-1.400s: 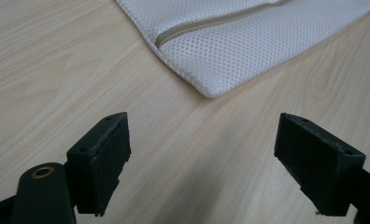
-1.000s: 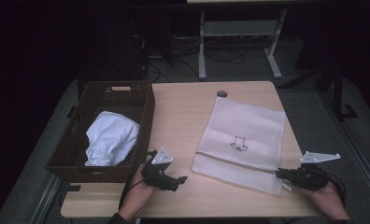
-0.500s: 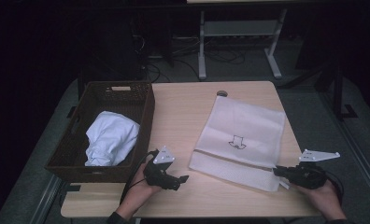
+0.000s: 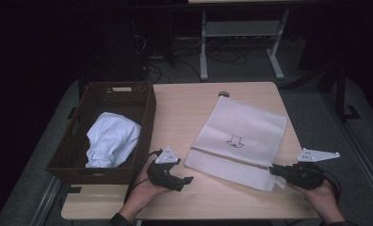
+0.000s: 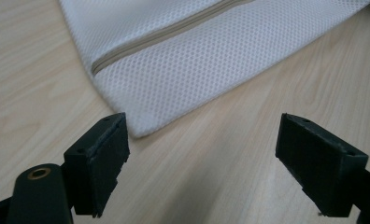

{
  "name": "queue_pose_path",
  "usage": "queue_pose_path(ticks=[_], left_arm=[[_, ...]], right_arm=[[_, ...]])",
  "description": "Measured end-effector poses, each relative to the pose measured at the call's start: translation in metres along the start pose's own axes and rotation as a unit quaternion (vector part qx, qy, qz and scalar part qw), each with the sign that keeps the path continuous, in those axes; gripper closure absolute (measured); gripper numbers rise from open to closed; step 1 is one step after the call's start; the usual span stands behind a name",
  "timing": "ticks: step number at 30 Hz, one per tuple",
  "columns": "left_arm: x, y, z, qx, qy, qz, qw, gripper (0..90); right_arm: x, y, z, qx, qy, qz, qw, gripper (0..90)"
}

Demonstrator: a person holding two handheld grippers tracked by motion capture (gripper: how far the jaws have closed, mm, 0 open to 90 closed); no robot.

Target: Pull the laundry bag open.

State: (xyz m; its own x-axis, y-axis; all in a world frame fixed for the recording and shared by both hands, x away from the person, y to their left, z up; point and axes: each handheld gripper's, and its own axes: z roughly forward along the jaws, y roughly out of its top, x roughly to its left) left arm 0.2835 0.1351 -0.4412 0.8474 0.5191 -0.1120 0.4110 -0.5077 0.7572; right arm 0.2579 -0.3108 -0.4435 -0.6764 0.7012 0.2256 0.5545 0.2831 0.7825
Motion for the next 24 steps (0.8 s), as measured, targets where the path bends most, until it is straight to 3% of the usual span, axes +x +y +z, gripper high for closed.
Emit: queue_pose_path(ticks=[13,20,24], left_arm=[[-0.01,0.015,0.015,-0.005,-0.043,-0.004,0.9991,17.3],[-0.018,0.032,0.023,-0.032,-0.071,-0.008,0.997,16.9],[-0.026,0.039,0.028,-0.031,-0.083,0.006,0.9961,16.6]], right_arm=[[0.016,0.009,0.003,-0.014,0.005,-0.018,0.9997,82.5],[0.023,0.012,0.005,-0.019,0.01,-0.021,0.9995,82.6],[0.025,0.013,0.005,-0.022,0.009,-0.019,0.9995,82.8]])
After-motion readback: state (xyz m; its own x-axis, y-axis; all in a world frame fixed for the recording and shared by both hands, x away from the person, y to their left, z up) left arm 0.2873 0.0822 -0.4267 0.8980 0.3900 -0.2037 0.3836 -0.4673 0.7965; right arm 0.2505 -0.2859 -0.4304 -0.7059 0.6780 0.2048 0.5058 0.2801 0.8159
